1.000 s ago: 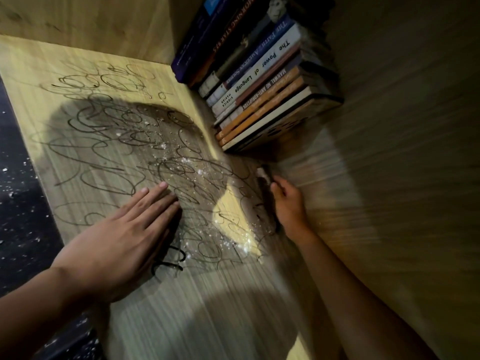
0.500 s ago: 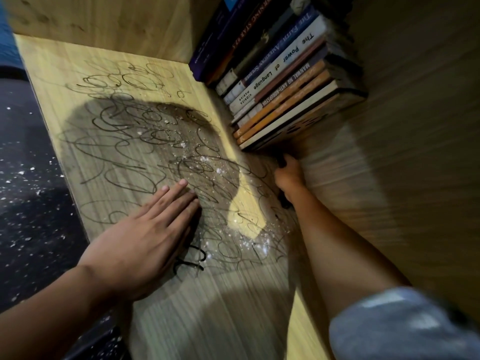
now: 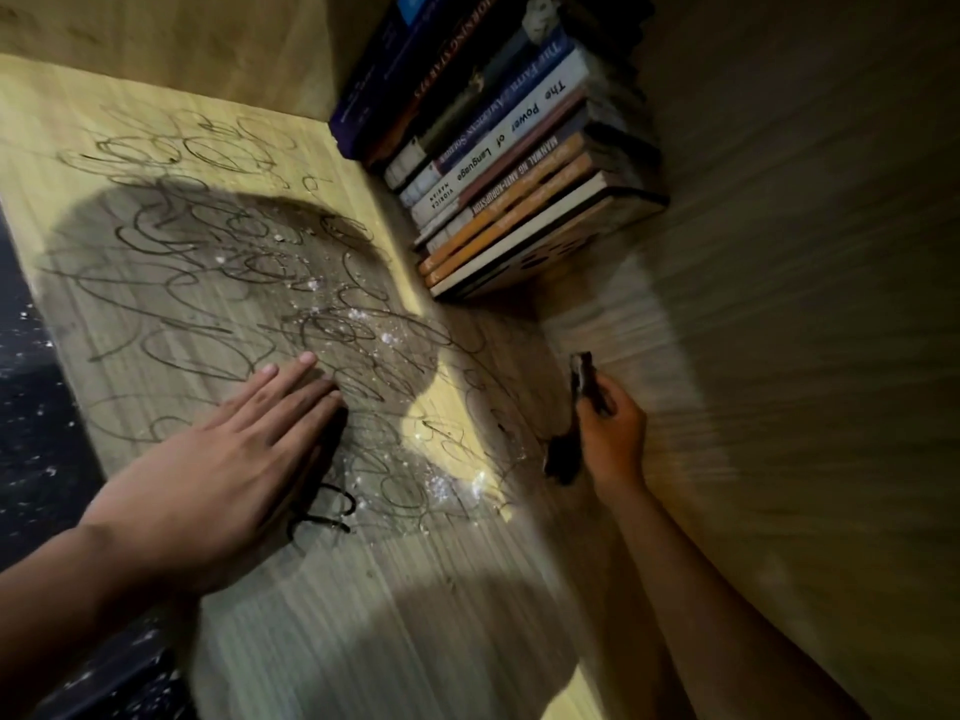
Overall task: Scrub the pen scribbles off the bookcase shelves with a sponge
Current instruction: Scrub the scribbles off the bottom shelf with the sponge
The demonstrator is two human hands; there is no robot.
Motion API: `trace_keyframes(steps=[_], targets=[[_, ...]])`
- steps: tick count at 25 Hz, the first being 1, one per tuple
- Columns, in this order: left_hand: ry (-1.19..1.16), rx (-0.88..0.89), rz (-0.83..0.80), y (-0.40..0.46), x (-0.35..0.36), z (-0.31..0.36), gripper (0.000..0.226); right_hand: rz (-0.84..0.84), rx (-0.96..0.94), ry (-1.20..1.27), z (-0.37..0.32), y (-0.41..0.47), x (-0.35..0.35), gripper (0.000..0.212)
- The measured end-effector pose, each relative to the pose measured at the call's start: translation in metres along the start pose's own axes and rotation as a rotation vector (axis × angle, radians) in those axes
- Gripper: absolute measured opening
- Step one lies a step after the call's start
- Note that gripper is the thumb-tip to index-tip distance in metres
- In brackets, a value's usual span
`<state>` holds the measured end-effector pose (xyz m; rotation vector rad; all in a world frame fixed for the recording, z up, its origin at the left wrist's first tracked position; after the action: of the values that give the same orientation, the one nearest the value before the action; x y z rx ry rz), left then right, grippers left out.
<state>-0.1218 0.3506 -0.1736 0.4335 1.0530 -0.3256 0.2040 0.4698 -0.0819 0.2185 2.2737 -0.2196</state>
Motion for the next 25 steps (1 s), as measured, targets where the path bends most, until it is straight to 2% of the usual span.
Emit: trace_keyframes(steps=[3,6,10,13,14,16,17,20,22,25], targets=[[0.009,0.002,0.006,0.0,-0.002,0.002,0.061,-0.037,0.126,-0.117,0.059,-0.007,0.019,0.044],[-0.011,-0.008,0.004,0.0,-0.003,0.0,0.064,0.021,0.046,-0.287,0.058,-0.021,0.051,0.049],[-0.034,-0.02,-0.001,0.0,-0.001,0.0,0.063,-0.265,-0.079,-0.155,0.03,-0.081,0.102,0.041],[-0.033,-0.025,-0.003,0.001,-0.001,0.0,0.063,-0.434,-0.36,-0.107,-0.035,-0.152,0.13,0.041],[-0.028,-0.022,-0.003,0.001,-0.002,0.0,0.063,-0.458,-0.394,-0.054,-0.047,-0.163,0.129,0.043],[-0.014,-0.011,0.004,0.002,-0.003,0.001,0.063,-0.362,-0.315,0.077,-0.032,-0.147,0.104,0.04],[-0.01,-0.013,-0.001,0.002,-0.003,0.001,0.062,-0.238,-0.194,0.118,-0.005,-0.128,0.084,0.038],[-0.003,-0.02,-0.016,0.001,-0.003,0.001,0.062,0.087,0.143,0.009,0.065,-0.094,0.04,0.038],[-0.002,-0.018,-0.032,0.0,-0.004,0.002,0.062,0.157,0.187,-0.159,0.077,-0.089,0.039,0.044],[-0.024,-0.019,-0.045,0.0,-0.009,0.005,0.062,0.176,0.118,-0.303,0.071,-0.087,0.042,0.048]])
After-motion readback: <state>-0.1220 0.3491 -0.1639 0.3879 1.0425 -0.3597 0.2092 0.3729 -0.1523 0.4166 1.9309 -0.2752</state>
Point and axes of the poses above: each hand's wrist, its own y-axis towards the middle knuckle, its own x-axis out of the palm, z = x × y, the point moved 9 cm from there along y, towards the middle knuckle, and after that the axes turned 10 degrees about -z, right-handed, at the moved point
